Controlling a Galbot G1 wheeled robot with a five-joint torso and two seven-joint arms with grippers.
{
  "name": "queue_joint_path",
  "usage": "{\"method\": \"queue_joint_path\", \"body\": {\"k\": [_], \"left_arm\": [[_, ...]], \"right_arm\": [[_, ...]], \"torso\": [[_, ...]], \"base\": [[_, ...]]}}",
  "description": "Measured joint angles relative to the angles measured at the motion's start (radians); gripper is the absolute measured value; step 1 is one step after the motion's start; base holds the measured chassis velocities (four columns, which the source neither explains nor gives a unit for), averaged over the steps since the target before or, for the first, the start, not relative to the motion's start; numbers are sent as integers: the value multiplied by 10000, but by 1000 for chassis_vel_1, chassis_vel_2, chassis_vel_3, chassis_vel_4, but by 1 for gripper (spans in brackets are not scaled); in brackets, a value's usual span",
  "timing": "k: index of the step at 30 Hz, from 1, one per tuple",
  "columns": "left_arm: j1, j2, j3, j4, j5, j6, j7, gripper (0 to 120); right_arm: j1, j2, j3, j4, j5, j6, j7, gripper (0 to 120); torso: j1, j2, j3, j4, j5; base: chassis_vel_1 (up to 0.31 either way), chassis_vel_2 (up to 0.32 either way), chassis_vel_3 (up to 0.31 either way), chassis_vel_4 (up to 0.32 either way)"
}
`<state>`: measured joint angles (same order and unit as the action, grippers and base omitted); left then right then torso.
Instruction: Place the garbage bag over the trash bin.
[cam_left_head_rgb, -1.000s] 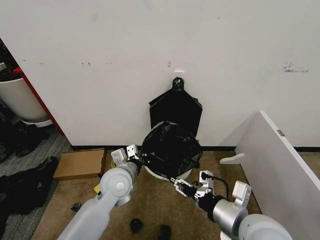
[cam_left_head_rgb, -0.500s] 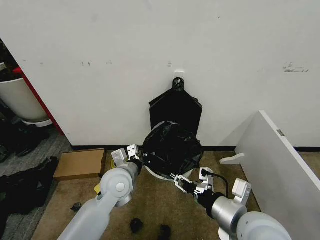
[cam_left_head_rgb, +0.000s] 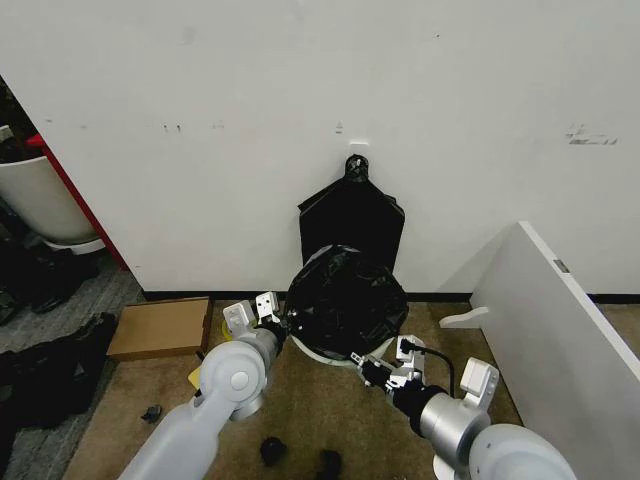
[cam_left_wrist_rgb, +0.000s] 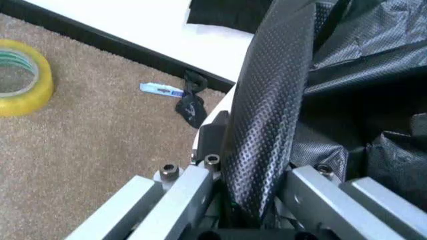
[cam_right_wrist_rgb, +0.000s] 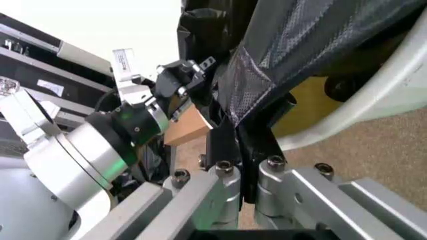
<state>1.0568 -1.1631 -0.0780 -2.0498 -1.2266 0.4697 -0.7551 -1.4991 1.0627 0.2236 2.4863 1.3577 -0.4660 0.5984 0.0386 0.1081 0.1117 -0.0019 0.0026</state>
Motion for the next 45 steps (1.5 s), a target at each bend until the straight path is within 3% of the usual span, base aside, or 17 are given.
{"method": "queue_joint_path", "body": {"k": [12, 26, 33, 36, 39, 45], "left_arm": [[-170, -115, -2, 121, -43, -139, 17, 1], [-225, -59, -137, 120, -251, -458, -77, 1], [-256, -60, -169, 107, -313, -496, -92, 1], [-269, -20, -248, 166, -314, -530, -82, 1], [-269, -12, -272, 230, -330, -546, -79, 1], [-298, -30, -276, 265, -415, -553, -104, 1]], "right_arm": [[-503, -276, -159, 121, -302, -347, 108, 0], [-170, -382, -199, -359, -331, -1132, 1065, 0], [-121, -242, -237, -495, -451, -1075, 975, 0], [-489, -375, 34, -262, -466, -1071, 333, 0], [-754, -430, 217, -122, -458, -952, -275, 7], [-989, -340, 338, -40, -359, -2, -1449, 32]], "torso": [[0, 0, 0, -1, 0], [0, 0, 0, 0, -1], [0, 0, 0, 0, 0], [0, 0, 0, -1, 0], [0, 0, 0, 0, 0], [0, 0, 0, -1, -1]], "base": [[0, 0, 0, 0], [0, 0, 0, 0], [0, 0, 0, 0], [0, 0, 0, 0], [0, 0, 0, 0], [0, 0, 0, 0]]}}
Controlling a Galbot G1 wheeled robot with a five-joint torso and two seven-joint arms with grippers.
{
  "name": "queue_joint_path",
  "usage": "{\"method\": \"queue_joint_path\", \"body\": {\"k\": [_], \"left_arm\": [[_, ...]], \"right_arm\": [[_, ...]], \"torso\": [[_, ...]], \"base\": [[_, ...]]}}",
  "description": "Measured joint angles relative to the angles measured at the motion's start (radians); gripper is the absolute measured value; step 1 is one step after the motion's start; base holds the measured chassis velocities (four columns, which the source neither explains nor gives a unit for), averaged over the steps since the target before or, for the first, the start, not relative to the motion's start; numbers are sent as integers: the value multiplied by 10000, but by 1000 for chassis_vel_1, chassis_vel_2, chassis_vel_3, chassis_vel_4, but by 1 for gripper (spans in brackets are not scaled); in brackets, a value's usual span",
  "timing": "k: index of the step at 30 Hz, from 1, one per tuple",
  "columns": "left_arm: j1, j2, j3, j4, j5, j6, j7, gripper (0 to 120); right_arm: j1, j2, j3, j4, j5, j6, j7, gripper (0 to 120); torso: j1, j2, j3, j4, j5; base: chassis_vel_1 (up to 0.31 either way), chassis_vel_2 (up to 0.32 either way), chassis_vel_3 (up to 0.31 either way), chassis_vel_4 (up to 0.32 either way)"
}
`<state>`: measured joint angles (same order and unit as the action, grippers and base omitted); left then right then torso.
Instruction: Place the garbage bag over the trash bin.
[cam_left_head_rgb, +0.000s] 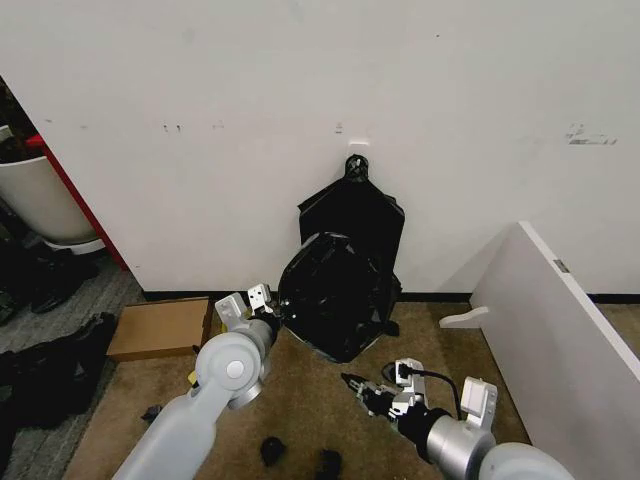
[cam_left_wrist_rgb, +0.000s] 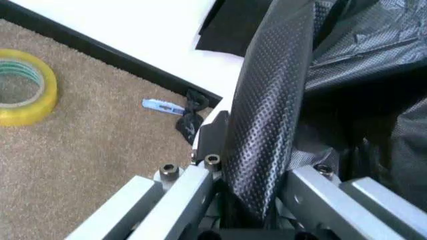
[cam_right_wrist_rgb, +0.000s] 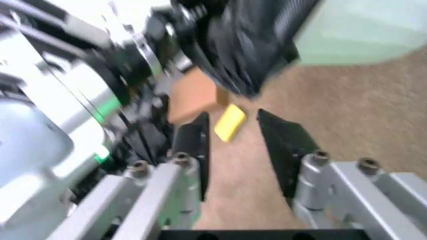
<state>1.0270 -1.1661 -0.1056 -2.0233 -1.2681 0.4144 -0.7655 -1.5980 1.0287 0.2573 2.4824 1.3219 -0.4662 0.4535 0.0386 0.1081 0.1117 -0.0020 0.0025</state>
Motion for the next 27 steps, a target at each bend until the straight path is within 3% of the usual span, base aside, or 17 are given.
{"method": "queue_joint_path", "body": {"k": [11, 23, 27], "left_arm": [[57, 52, 1, -140, -79, 40, -19, 1], [175, 48, 45, -189, -26, 66, 33, 1], [216, 136, 64, -222, -21, 72, 41, 1]], "right_arm": [[221, 316, -39, -411, -9, 781, -345, 68], [170, 475, -172, -452, -232, 889, -359, 29], [160, 495, -242, -454, -482, 973, -338, 10]], "torso": [[0, 0, 0, 1, 2], [0, 0, 0, 0, 0], [0, 0, 0, 0, 0]], "base": [[0, 0, 0, 0], [0, 0, 0, 0], [0, 0, 0, 0]]}}
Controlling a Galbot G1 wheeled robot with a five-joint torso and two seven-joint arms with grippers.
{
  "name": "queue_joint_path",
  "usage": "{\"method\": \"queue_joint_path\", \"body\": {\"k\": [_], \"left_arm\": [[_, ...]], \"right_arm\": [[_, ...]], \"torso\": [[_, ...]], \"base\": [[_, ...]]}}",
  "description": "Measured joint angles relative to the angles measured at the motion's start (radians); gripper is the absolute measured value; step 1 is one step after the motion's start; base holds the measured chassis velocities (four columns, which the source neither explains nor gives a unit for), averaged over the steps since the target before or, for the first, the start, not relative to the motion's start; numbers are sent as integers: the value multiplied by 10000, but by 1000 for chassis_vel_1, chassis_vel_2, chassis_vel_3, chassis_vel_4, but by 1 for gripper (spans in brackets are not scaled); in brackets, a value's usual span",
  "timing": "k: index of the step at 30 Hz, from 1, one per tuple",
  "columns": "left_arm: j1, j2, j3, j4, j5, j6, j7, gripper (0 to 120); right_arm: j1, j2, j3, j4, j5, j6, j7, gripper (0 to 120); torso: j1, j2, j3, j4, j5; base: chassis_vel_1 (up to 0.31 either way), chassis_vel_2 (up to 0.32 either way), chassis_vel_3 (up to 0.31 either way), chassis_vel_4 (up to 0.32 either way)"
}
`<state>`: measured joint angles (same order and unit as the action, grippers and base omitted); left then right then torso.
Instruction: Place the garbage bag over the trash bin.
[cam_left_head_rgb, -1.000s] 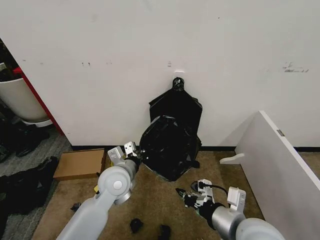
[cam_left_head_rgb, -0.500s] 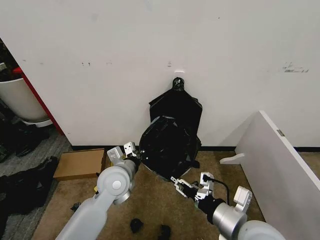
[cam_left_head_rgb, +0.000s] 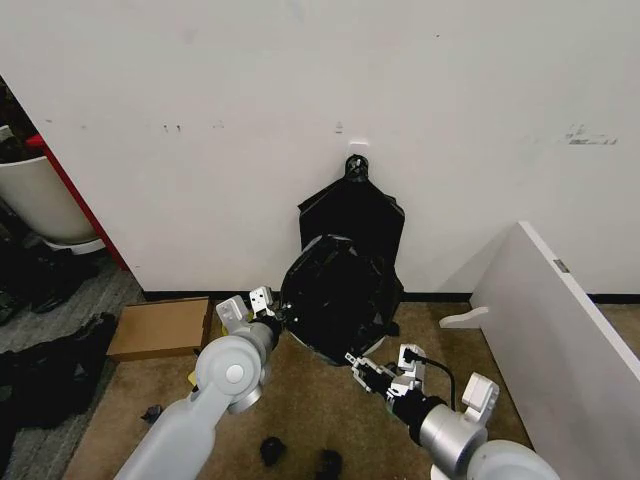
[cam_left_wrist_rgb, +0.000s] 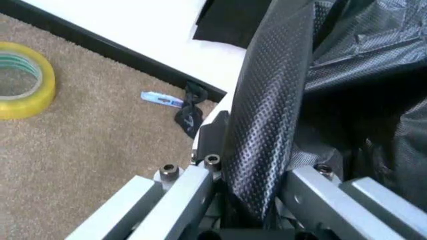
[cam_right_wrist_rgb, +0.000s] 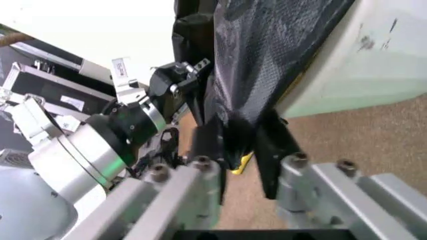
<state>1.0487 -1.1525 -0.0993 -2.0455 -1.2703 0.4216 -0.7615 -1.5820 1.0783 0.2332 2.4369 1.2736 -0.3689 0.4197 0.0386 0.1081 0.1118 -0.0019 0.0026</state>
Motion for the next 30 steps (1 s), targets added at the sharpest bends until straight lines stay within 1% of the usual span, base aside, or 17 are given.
{"method": "queue_joint_path", "body": {"k": [1, 2, 4, 11, 16, 20, 22, 25, 30], "left_arm": [[16, 5, 0, -8, 0, 0, 0, 1], [40, 6, -2, -20, 1, 0, 4, 1], [50, 6, -2, -25, 1, 1, 6, 1], [71, -32, 10, -48, 0, 9, 30, 1], [-3, -71, -19, -14, -31, -16, 32, 1], [-40, -76, -18, -24, -80, -24, 36, 1], [-46, -59, -19, -48, -111, -24, 32, 1], [-61, -28, -18, -69, -144, -24, 20, 1], [-99, -6, -16, -87, -214, -19, 3, 1]], "right_arm": [[-8, 4, -24, -3, -71, 19, 0, 7], [-30, 8, -66, -6, -178, 33, 7, 1], [-36, 8, -82, -8, -218, 33, 16, 0], [-52, -18, -221, -6, -381, 59, 72, 0], [-261, -202, -314, 150, -607, -621, 510, 0], [-221, -236, -341, -57, -798, -886, 869, 0], [-101, -200, -403, -294, -1121, -657, 805, 0], [118, -150, -456, -500, -1230, -516, 870, 0], [309, -137, -458, -921, -1367, -544, 1119, 0]], "torso": [[0, 0, 0, 0, 0], [0, 0, 0, 0, 0], [0, 0, 0, 0, 0], [0, 0, 0, 0, 0], [0, 0, 0, -1, 0], [0, 0, 0, -1, 0], [0, 0, 0, -1, 0], [0, 0, 0, 0, 1], [0, 0, 0, 0, 0]], "base": [[0, 0, 0, 0], [0, 0, 0, 0], [0, 0, 0, 0], [0, 0, 0, 0], [0, 0, 0, 0], [0, 0, 0, 0], [0, 0, 0, 0], [0, 0, 0, 0], [0, 0, 0, 0]]}}
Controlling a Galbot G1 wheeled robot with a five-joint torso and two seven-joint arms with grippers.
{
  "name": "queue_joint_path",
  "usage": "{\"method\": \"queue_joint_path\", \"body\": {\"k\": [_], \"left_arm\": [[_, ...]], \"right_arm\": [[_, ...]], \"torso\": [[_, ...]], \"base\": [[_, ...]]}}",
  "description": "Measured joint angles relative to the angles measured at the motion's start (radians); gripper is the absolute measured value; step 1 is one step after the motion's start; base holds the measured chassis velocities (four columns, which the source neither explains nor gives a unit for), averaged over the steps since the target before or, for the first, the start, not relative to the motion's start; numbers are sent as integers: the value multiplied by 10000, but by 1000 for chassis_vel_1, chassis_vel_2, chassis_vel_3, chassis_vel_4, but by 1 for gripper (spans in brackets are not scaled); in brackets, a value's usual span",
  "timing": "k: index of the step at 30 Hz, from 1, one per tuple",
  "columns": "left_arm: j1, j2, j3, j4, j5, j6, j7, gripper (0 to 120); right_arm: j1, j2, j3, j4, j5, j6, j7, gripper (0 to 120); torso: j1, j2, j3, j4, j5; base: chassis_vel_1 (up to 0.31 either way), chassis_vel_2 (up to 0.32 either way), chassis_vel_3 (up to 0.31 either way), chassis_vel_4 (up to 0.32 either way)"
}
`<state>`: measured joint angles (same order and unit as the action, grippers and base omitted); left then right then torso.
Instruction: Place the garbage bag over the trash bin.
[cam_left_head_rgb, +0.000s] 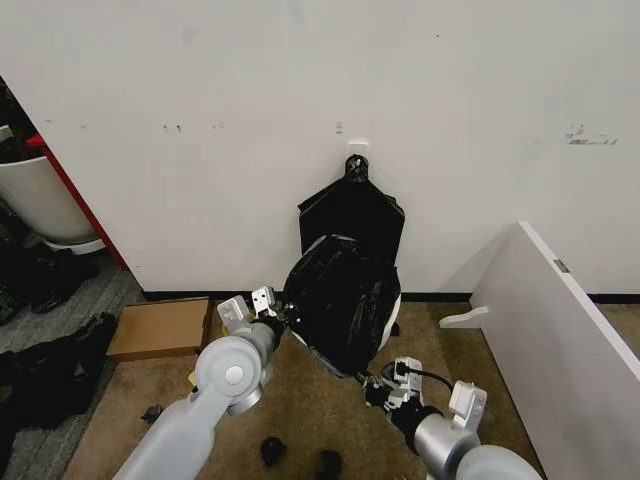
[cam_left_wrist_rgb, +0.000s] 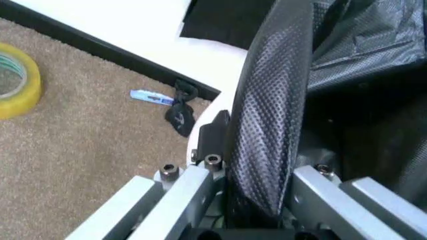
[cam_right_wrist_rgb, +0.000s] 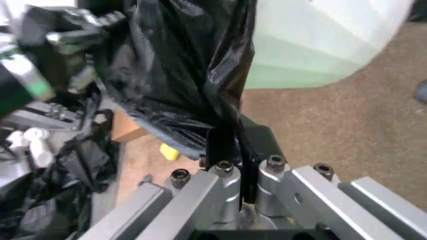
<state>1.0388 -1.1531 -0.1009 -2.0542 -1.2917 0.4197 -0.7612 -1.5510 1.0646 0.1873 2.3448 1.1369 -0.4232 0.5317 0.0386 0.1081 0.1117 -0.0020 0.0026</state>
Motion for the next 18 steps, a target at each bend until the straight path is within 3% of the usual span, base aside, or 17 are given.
{"method": "queue_joint_path", "body": {"k": [18], "left_arm": [[184, 71, -72, -3, -209, 86, -1, 1]], "right_arm": [[149, 50, 505, -649, -467, 846, 493, 0]], "torso": [[0, 0, 0, 0, 0]], "base": [[0, 0, 0, 0]]}}
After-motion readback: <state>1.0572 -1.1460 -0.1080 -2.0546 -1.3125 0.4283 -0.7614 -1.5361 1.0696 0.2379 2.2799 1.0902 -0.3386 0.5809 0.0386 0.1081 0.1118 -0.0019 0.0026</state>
